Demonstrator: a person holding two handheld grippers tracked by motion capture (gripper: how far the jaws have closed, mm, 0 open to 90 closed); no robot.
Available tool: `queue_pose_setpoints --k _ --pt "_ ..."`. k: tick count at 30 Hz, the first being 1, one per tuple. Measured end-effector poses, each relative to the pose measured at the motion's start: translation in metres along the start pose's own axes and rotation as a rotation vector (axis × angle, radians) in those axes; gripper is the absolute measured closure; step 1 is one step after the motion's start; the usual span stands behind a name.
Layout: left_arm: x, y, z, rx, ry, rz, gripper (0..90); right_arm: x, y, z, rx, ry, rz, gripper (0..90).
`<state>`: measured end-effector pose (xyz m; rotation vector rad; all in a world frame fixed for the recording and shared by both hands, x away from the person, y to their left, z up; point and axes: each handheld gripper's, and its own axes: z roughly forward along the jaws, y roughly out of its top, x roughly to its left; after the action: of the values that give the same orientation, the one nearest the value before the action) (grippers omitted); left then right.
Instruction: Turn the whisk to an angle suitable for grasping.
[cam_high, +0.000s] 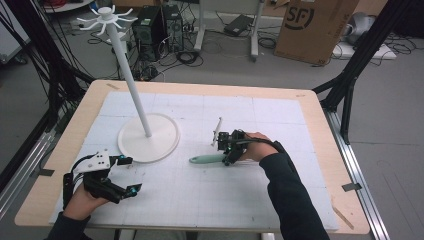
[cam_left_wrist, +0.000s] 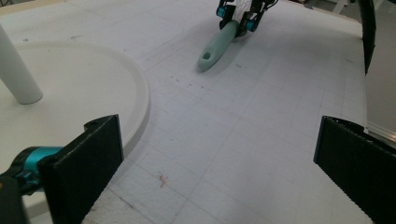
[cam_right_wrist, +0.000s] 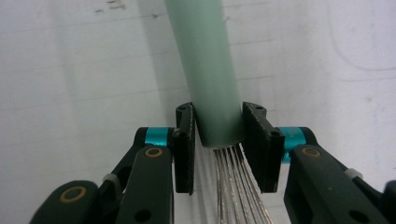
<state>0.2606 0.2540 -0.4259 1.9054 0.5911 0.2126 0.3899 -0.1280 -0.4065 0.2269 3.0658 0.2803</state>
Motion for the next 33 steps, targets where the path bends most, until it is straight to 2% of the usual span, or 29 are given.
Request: queue_pose_setpoints --k 3,6,8,9,13,14,18,22,24,25,27,33 --pt "0.0 0.0 0.0 -0.003 0.001 -0.001 2.0 0.003 0.001 0.0 0.015 0.002 0.011 67.6" --pt "0.0 0.0 0.0 0.0 -0.001 -0.002 2.0 0.006 0.002 0.0 0.024 0.017 0.049 68.2" --pt "0.0 0.0 0.0 0.0 -0.002 -0.003 2.0 0.008 0.002 0.0 0.019 0.013 0.048 68.4" --pt "0.0 0.0 0.0 0.0 -0.001 -0.004 2.0 0.009 0.001 0.0 0.017 0.017 0.067 68.3" --pt "0.0 0.0 0.0 -0.003 0.003 -0.004 2.0 0.011 0.0 -0.001 0.011 0.014 0.091 68.4" --pt "0.0 0.0 0.0 -0.003 -0.003 -0.003 2.0 0.011 -0.001 -0.001 0.007 0.027 0.106 68.5" --pt "0.0 0.001 -0.001 -0.011 -0.014 0.0 2.0 0.012 0.0 0.0 0.011 0.024 0.097 68.4" --pt "0.002 0.001 0.0 -0.023 -0.013 -0.013 2.0 0.016 0.002 0.0 0.023 -0.007 0.078 68.0" --pt "0.003 0.001 -0.001 -0.028 -0.013 -0.013 2.0 0.017 0.002 0.0 0.029 -0.005 0.071 67.6" --pt "0.003 0.001 -0.001 -0.025 -0.015 -0.007 2.1 0.018 0.002 0.003 0.047 0.011 0.054 65.9" --pt "0.002 0.001 -0.001 -0.027 -0.017 -0.005 2.0 0.019 0.002 0.005 0.053 0.012 0.019 67.3" --pt "0.001 0.001 -0.001 -0.03 -0.023 -0.007 2.0 0.021 0.003 0.005 0.062 0.005 0.01 69.3"
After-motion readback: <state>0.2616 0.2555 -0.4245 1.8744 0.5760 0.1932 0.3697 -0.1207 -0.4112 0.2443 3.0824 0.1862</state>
